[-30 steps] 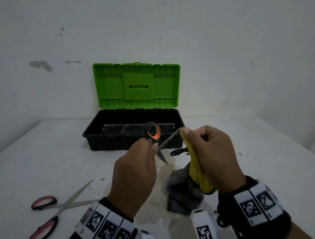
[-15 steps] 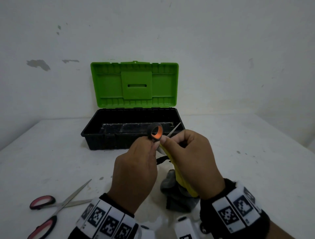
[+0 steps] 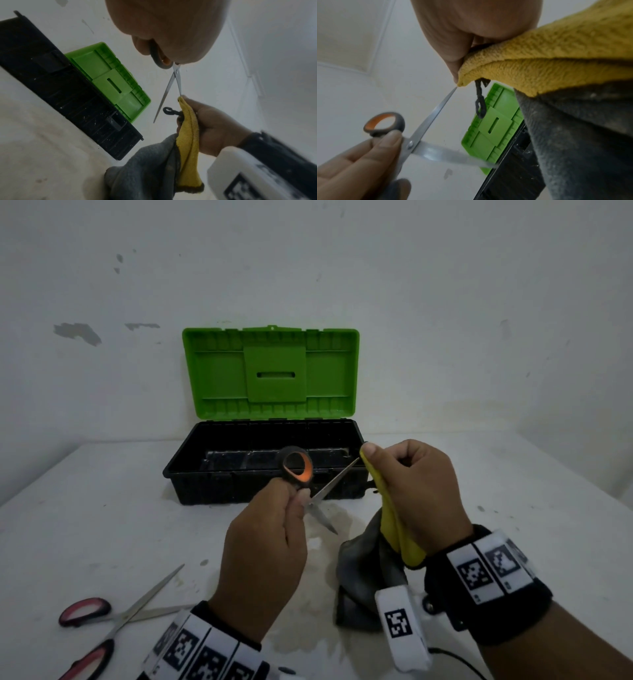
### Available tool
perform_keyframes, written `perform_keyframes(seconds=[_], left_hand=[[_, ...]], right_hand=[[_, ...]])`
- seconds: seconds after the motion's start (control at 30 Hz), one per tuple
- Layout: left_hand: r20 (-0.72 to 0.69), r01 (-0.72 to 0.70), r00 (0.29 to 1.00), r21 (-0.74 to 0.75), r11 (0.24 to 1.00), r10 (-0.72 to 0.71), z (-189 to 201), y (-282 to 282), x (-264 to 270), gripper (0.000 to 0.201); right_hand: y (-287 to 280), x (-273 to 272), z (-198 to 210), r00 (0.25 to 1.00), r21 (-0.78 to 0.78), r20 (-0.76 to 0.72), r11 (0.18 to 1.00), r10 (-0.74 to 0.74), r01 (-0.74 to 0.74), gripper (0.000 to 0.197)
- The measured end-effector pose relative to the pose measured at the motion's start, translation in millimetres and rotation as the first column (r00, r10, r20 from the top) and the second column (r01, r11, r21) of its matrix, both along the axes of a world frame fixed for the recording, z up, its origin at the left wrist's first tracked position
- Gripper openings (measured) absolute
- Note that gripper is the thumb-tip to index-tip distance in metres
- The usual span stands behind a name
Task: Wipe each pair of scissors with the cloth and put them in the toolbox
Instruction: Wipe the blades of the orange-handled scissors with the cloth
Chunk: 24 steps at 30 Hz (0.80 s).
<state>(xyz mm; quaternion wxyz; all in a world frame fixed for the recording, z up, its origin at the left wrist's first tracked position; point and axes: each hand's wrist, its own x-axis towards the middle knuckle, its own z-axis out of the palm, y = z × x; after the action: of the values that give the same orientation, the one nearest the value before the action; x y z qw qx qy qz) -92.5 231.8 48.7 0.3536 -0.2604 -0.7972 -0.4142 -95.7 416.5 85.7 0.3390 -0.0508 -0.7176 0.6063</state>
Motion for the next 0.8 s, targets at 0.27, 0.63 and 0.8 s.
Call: perform_keyframes(seconds=[0.27, 0.63, 0.8], left_hand=[[0.535, 0.067, 0.74, 0.545, 0.836, -0.408, 11, 4, 3, 0.033], [0.593, 0.082, 0.613, 0.61, 0.788, -0.523, 9, 5, 4, 0.039], [0.587, 0.094, 0.577, 0.643, 0.76, -0.568, 3, 5, 3, 0.037]], right_hand=[[-12, 21, -13, 0.973, 0.068, 0.018, 0.97, 0.231, -0.232, 0.026], [-14, 19, -13, 0.987, -0.032, -0.003, 0.987, 0.158, -0.158, 0.03], [-19, 25, -15, 0.983, 0.011, 0.036, 0.983, 0.181, -0.182, 0.03]])
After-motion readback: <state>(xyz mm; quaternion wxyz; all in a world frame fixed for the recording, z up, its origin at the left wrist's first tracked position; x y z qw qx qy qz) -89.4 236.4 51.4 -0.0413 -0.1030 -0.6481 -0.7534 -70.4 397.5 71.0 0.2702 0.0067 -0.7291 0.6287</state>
